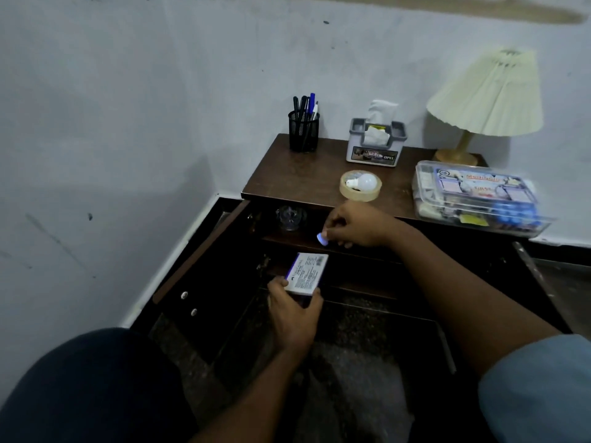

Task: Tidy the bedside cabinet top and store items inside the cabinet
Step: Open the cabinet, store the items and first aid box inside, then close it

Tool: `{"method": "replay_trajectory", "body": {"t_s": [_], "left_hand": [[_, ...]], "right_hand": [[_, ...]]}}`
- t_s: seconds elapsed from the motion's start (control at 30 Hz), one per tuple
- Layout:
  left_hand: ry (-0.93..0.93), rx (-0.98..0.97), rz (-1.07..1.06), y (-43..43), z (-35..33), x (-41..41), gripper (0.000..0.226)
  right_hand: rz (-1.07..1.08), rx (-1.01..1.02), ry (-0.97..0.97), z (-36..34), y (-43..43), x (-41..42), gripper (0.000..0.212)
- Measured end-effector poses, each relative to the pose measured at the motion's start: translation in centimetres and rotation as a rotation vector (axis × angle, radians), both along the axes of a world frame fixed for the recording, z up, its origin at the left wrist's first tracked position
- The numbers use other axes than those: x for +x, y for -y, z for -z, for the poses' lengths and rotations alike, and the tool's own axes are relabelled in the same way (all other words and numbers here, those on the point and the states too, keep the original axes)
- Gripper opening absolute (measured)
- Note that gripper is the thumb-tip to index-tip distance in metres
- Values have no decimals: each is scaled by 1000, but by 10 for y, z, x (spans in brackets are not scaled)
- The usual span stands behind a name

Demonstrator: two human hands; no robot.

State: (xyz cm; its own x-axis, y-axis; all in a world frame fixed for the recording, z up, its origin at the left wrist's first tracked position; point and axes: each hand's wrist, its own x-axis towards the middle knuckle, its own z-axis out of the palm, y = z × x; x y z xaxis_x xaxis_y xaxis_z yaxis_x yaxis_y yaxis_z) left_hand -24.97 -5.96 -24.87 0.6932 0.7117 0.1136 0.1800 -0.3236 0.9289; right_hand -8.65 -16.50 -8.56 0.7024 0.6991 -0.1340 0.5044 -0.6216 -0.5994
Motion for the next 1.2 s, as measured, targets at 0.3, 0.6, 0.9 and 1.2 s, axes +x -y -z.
{"method": "replay_trajectory", "body": {"t_s": [0.3, 0.6, 0.9, 1.2], "left_hand": [[-24, 135, 53, -14, 1, 93, 55], [-157, 164, 70, 6, 32, 162, 60], [-276, 263, 21, -4, 51, 198, 76], [-226, 245, 71, -11, 61, 186, 69]], "right_hand": [[15, -361, 170, 71, 17, 25, 17], [466, -32, 153, 121, 7, 57, 21], [502, -73, 90, 144, -16, 82, 37], [480, -88, 91, 156, -36, 86, 37]]}}
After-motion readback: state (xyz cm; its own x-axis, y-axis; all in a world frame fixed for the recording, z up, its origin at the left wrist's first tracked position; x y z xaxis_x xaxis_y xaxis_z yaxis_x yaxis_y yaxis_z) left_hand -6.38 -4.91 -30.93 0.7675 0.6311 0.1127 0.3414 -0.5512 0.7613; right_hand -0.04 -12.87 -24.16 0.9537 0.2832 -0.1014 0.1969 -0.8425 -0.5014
